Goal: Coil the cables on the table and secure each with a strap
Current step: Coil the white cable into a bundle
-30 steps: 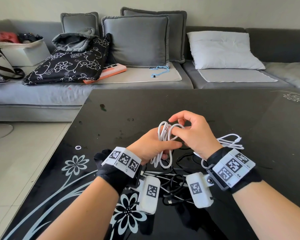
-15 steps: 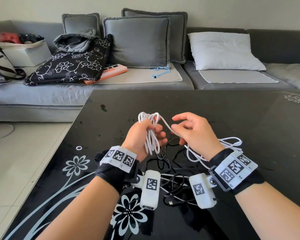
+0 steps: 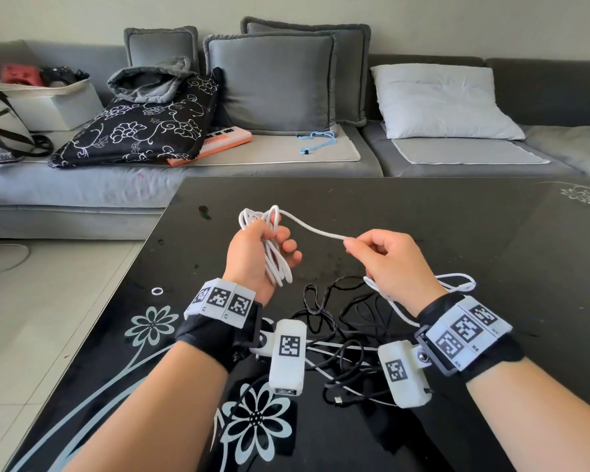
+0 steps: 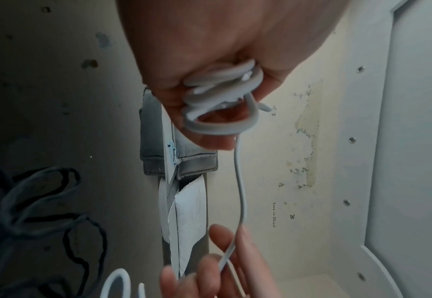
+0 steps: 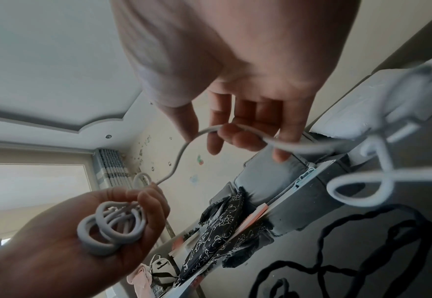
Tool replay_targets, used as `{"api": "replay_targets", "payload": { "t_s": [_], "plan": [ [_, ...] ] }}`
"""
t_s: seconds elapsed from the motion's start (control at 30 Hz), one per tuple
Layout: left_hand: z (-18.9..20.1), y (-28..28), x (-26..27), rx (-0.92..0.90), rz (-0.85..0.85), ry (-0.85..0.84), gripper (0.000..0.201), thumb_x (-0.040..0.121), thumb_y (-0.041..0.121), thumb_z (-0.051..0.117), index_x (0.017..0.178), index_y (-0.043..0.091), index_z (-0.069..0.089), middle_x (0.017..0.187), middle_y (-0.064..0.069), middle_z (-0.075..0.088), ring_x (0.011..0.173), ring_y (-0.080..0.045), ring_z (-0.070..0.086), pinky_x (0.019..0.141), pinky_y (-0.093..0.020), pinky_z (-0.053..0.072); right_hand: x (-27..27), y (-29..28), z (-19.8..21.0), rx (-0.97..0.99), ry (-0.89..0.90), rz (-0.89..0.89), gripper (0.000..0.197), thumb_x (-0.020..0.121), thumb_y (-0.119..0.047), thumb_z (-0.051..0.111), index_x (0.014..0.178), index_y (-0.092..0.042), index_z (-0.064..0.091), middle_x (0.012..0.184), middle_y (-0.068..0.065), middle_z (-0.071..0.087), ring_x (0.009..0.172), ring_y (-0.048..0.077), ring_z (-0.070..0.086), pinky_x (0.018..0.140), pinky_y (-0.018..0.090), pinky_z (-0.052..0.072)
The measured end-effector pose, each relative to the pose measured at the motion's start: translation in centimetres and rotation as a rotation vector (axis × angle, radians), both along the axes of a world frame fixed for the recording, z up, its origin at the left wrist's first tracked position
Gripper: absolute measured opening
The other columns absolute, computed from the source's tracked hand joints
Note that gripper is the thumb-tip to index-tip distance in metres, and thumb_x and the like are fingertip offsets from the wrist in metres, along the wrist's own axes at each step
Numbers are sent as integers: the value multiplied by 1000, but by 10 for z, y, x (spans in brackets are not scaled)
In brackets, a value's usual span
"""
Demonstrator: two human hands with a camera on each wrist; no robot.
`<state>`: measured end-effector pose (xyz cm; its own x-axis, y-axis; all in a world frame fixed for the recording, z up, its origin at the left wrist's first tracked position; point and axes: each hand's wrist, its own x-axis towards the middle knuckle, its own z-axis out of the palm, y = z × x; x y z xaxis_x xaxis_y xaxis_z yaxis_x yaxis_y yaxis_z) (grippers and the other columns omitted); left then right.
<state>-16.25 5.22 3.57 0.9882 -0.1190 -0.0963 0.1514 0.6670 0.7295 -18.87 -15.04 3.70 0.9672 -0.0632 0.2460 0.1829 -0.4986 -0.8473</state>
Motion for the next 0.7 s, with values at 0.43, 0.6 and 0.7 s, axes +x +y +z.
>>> {"api": "replay_targets", "payload": {
  "t_s": [0.43, 0.6, 0.7],
  "plan": [
    [-5, -5, 3, 105, 0, 65, 16, 94, 11, 59, 82, 17, 50, 61, 4, 42, 45, -10, 41, 50, -25, 44, -10, 13, 9, 135, -37, 247, 18, 96, -20, 63, 91, -27, 79, 61, 6, 44, 56, 14, 42, 56, 31, 45],
    [-8, -9, 1, 168, 33, 41, 15, 89, 17, 73, 86, 14, 59, 71, -1, 58, 59, -14, 59, 68, -33, 57, -14, 16, 12, 101, -17, 317, 16, 96, -20, 63, 92, -21, 79, 53, -9, 45, 51, 8, 36, 54, 17, 32],
    [-5, -9, 0, 95, 10, 41, 13, 91, 13, 69, 99, 9, 58, 89, -11, 71, 77, -24, 73, 78, -39, 60, -15, 18, 12, 73, 3, 368, 17, 96, -19, 62, 92, -22, 79, 56, 0, 41, 50, 7, 33, 51, 13, 29]
  ]
}}
